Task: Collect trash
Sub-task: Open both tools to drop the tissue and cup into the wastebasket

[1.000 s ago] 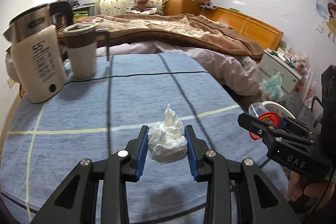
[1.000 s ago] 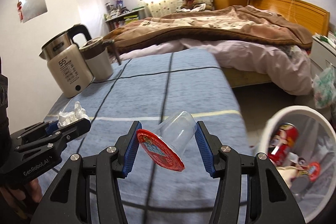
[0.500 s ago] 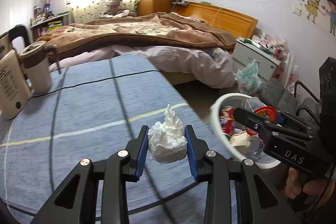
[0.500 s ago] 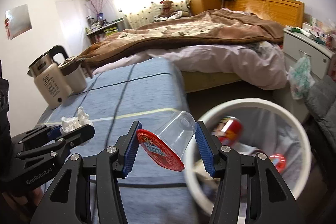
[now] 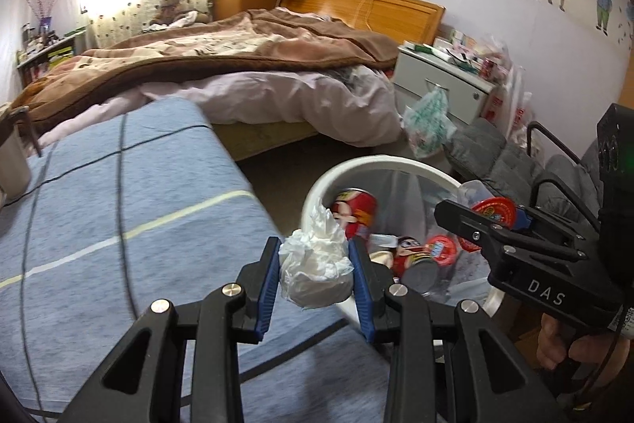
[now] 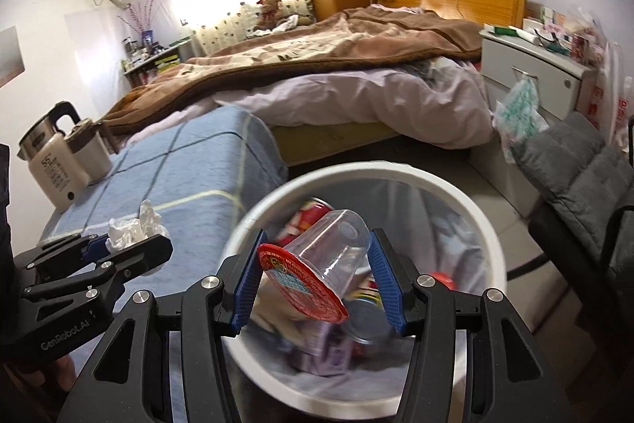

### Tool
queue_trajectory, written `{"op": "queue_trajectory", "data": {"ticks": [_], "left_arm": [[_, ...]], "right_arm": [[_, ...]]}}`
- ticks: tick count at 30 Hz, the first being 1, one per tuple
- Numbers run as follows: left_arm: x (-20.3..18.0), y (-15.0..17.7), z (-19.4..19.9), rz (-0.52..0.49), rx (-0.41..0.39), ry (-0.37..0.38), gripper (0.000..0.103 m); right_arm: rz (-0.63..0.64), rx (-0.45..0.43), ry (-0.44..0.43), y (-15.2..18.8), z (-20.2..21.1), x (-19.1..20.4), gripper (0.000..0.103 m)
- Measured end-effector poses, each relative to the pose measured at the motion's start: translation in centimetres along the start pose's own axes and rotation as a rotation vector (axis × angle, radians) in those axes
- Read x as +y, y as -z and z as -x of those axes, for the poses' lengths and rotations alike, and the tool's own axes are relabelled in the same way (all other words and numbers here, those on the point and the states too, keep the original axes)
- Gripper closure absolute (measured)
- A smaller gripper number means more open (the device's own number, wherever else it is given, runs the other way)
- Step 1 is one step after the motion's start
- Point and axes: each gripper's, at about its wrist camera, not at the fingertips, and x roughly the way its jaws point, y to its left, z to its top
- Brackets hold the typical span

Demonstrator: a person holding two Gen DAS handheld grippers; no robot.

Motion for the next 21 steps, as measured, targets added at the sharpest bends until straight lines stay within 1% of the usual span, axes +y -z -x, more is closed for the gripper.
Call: {"op": "queue_trajectory", "data": {"ticks": [7, 14, 18, 20, 21], "left_arm": [[-2.5, 0.1, -1.9, -0.021, 0.039, 0.030, 0.067], [-3.9, 0.5, -3.4, -0.033, 0.070, 0.046, 0.066], [-4.3, 0.5, -3.6, -0.033, 0.072, 0.053, 0.060], [-4.3, 0.5, -3.6, -0.028, 0.076, 0.053, 0.051], [-4.3, 0.6, -3.6, -0.031, 0.075, 0.049, 0.049]], "right_arm": [[-0.028, 0.029, 0.036, 0.7, -0.6, -2.9, 0.050], [-0.034, 0.053, 0.061, 1.0, -1.6, -4.3, 0.049], [-0.040, 0.066, 0.067, 1.1, -2.0, -4.8, 0.049], [-0.033, 0.073, 0.076, 1.1, -2.1, -4.7, 0.049], [-0.030, 0.072, 0.083, 1.2, -2.1, -4.7, 0.049]]}}
